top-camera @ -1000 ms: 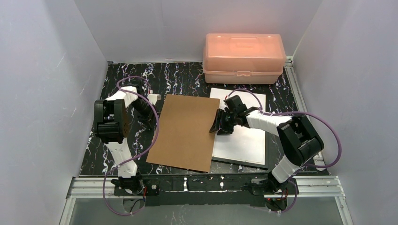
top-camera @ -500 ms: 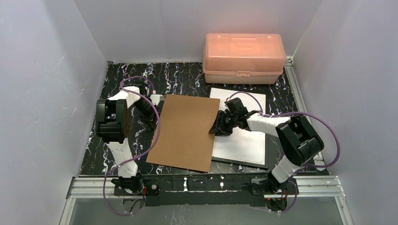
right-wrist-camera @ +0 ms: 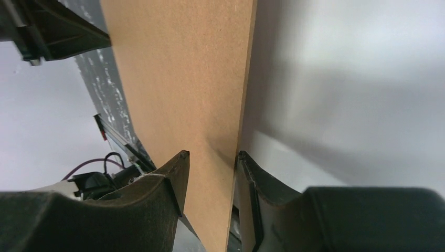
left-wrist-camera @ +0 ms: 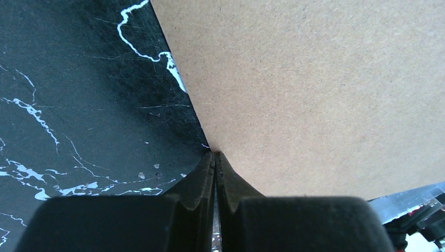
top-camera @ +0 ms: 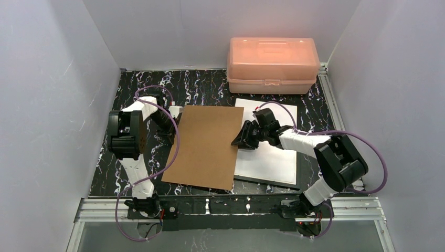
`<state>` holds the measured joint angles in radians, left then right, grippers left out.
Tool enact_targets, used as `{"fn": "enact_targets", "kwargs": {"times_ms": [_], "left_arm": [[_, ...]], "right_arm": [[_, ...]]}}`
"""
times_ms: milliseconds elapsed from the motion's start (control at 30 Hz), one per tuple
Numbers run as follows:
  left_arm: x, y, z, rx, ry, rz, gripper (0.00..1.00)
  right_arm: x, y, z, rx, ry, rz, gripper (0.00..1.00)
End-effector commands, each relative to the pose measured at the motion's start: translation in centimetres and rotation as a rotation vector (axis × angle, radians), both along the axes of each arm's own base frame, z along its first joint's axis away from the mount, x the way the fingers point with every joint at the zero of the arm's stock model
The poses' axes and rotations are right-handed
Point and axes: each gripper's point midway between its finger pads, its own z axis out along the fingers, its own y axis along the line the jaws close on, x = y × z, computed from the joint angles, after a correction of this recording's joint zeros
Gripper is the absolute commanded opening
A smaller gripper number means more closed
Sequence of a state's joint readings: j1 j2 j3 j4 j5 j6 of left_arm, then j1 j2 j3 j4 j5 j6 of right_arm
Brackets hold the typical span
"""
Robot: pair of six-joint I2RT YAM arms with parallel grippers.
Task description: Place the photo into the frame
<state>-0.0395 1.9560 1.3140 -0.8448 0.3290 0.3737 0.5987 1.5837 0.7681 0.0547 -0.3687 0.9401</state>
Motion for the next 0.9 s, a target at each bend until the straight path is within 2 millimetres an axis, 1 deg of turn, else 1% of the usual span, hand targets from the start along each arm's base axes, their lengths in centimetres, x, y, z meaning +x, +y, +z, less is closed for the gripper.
{"fn": "enact_targets", "kwargs": {"times_ms": [0, 67, 133, 167, 300, 367, 433, 500, 567, 633, 700, 767, 833, 867], "left_arm": [[-0.5, -1.0, -1.6, -0.02, 0.032, -0.028, 0.0], [-0.5, -1.0, -1.6, -0.021, 0.032, -0.03, 0.0], [-0.5, -1.1, -1.6, -0.024, 0.031, -0.031, 0.0], [-0.5, -1.0, -1.6, -0.024, 0.031, -0.031, 0.0], [-0.6, -1.1, -1.4, -0.028, 0.029, -0.034, 0.0], [-0.6, -1.1, -1.3, -0.03, 0.027, -0.032, 0.0], [-0.7, -1.1, -1.1, -0.032, 0.026, -0.032, 0.0], [-0.8, -1.1, -1.0, -0.032, 0.025, -0.035, 0.0], [-0.8, -1.1, -0.8, -0.031, 0.023, -0.037, 0.0], [-0.8, -1.1, -0.5, -0.031, 0.018, -0.036, 0.0], [-0.8, -1.3, 0.0, -0.043, 0.018, -0.032, 0.0], [-0.5, -1.8, 1.0, -0.068, 0.012, -0.025, 0.0], [-0.3, -2.3, 2.4, -0.094, 0.005, -0.015, 0.0], [-0.2, -2.5, 3.2, -0.107, -0.003, -0.011, 0.03]], "right_arm": [[0.5, 2.9, 6.9, 0.187, -0.12, 0.029, 0.46], [0.4, 3.4, 8.0, 0.209, -0.139, 0.031, 0.46], [0.3, 4.0, 8.6, 0.217, -0.151, 0.033, 0.47], [0.2, 4.2, 8.5, 0.216, -0.151, 0.035, 0.48], [-0.3, 5.6, 7.2, 0.213, -0.118, 0.049, 0.52], [-0.5, 6.3, 7.2, 0.227, -0.112, 0.054, 0.52], [-0.3, 6.8, 8.2, 0.254, -0.131, 0.051, 0.51], [-0.1, 6.9, 9.4, 0.268, -0.163, 0.048, 0.48], [0.1, 6.7, 10.5, 0.265, -0.192, 0.036, 0.43], [0.2, 6.3, 11.2, 0.262, -0.209, 0.022, 0.35], [0.3, 6.0, 11.3, 0.251, -0.218, 0.006, 0.22], [0.8, 5.6, 11.2, 0.226, -0.22, -0.015, 0.01], [1.3, 5.2, 11.9, 0.214, -0.221, -0.013, 0.01], [1.8, 4.9, 12.6, 0.211, -0.229, -0.012, 0.01]]}}
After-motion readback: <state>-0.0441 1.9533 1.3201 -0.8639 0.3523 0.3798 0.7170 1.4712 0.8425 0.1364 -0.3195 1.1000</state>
